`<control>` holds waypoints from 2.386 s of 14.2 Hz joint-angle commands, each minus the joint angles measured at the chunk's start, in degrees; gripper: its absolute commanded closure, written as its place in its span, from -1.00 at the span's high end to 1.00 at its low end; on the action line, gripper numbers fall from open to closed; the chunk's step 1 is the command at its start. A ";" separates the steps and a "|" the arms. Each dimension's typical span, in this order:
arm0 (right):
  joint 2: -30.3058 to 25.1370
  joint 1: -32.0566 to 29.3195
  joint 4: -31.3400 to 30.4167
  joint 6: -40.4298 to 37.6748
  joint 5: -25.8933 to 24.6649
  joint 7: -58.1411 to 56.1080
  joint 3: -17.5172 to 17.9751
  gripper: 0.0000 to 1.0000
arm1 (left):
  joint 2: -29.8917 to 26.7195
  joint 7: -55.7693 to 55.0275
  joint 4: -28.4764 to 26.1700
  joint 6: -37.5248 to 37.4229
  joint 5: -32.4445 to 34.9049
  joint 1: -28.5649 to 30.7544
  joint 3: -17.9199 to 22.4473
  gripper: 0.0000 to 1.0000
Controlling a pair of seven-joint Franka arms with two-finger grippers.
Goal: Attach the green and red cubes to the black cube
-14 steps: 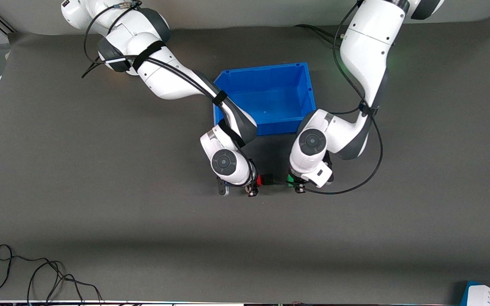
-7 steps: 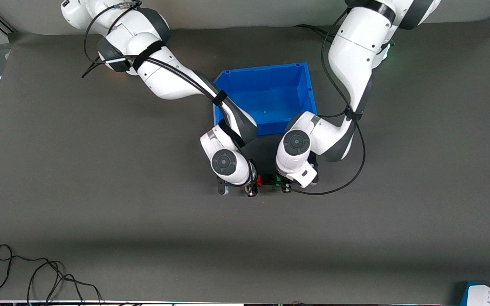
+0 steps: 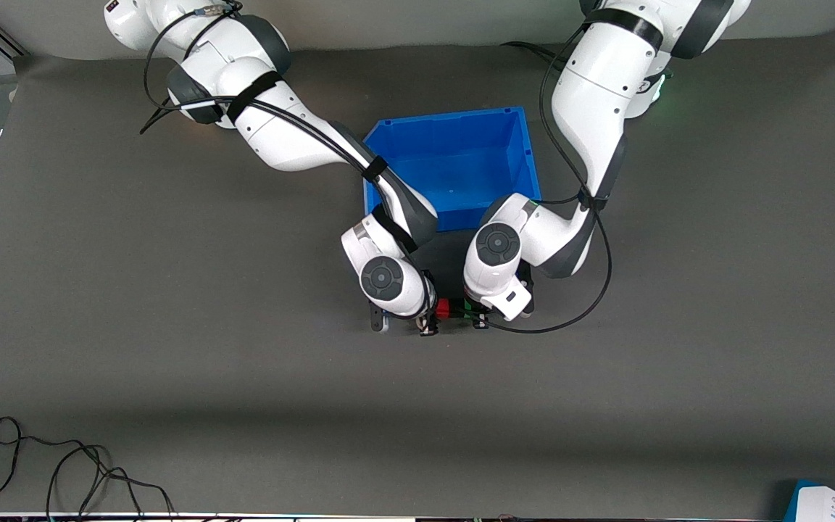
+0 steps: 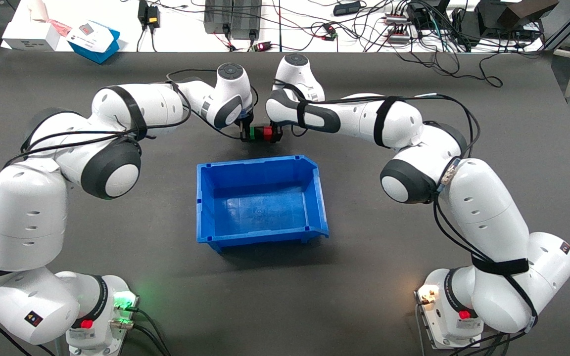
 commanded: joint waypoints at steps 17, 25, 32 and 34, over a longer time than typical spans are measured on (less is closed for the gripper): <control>-39.10 -15.20 -20.90 -23.61 -1.04 -49.58 -6.98 1.00 | -17.66 10.42 7.16 -29.37 0.74 9.01 1.22 1.00; -54.06 -14.85 -31.56 -28.61 -7.77 -99.26 -20.98 1.00 | -29.72 56.70 7.86 -42.99 3.89 20.89 1.39 1.00; -55.74 -15.11 -31.12 -30.46 -11.93 -111.59 -21.07 1.00 | -29.11 104.71 17.35 -62.16 3.56 26.50 4.29 1.00; -54.60 -15.20 -31.12 -29.85 -11.85 -111.59 -20.98 1.00 | -29.46 109.75 17.62 -64.18 3.55 28.71 4.20 1.00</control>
